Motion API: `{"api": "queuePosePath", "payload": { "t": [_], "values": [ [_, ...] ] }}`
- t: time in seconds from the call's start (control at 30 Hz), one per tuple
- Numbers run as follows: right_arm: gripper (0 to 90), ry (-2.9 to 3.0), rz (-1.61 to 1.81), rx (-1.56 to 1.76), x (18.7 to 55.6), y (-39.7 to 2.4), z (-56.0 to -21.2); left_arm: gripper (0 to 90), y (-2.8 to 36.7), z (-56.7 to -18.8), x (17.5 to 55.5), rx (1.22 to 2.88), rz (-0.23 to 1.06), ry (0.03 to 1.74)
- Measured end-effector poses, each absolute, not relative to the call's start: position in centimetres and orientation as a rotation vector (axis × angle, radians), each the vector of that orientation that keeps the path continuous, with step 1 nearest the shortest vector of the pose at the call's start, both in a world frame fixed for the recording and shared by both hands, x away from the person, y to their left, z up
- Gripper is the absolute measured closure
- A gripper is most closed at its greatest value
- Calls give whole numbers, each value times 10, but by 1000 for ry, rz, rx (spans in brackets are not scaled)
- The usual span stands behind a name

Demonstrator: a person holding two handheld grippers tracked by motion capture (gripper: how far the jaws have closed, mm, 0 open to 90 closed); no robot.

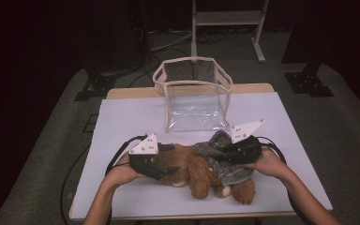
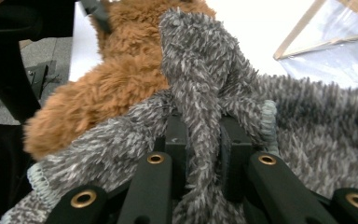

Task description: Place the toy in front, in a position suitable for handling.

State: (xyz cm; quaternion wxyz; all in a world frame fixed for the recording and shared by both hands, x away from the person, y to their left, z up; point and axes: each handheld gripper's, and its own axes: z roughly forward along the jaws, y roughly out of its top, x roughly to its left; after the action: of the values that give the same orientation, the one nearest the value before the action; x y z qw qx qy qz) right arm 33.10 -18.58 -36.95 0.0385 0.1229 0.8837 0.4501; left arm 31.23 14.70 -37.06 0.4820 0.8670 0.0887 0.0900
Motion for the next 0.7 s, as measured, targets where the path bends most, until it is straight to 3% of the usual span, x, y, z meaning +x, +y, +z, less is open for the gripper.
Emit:
{"api": "queuePosePath", "payload": {
  "t": [0.17, 0.33, 0.53, 0.7],
  "values": [
    [763, 2712, 1363, 321, 311, -190, -373, 261, 148, -377, 314, 2125, 182, 258],
    [760, 2705, 1321, 289, 305, -189, -365, 365, 147, -387, 313, 2140, 162, 248],
    [753, 2660, 1339, 284, 321, -176, -347, 382, 145, -388, 310, 2141, 163, 231],
    [752, 2671, 1370, 354, 338, -175, -354, 374, 146, -388, 309, 2134, 163, 234]
  ]
}}
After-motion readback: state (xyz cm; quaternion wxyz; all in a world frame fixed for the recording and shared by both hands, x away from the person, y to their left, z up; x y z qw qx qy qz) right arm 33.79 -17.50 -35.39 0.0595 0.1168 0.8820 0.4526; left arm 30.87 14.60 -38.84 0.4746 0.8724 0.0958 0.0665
